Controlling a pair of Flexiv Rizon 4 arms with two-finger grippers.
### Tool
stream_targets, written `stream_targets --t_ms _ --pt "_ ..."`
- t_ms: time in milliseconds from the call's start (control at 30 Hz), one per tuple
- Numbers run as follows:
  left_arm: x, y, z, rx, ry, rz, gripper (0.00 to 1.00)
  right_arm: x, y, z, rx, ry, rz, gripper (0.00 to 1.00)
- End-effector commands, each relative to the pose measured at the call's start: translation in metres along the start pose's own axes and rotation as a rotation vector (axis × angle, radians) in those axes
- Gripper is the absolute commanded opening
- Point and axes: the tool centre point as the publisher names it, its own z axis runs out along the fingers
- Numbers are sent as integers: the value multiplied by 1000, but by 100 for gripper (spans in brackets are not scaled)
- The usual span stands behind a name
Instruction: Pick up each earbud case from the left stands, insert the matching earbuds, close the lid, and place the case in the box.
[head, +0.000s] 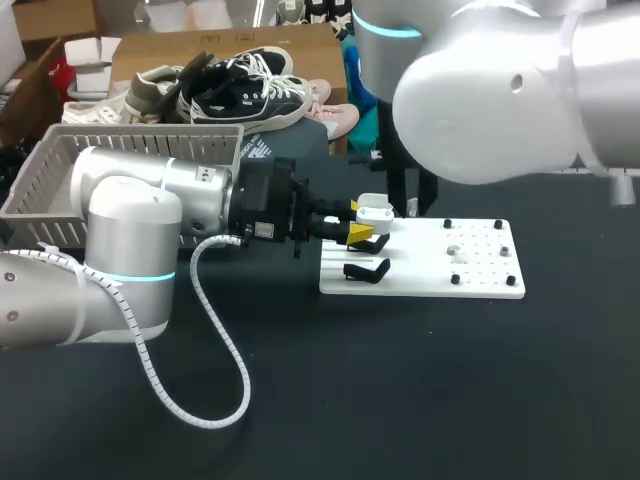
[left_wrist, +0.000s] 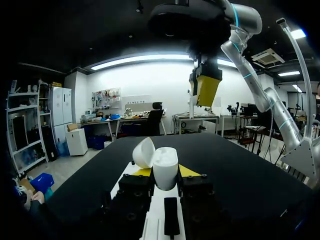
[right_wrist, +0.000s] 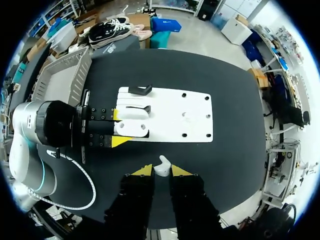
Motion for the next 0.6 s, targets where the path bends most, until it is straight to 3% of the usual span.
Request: stream_targets --t_ms 33,367,600 --pt "0 -1 0 -6 -1 2 0 -5 12 -2 31 21 -1 0" --pt "0 -1 0 -6 -1 2 0 -13 23 5 57 25 -29 0" --pt "0 -1 0 -6 -1 2 0 -22 24 10 64 88 -51 0"
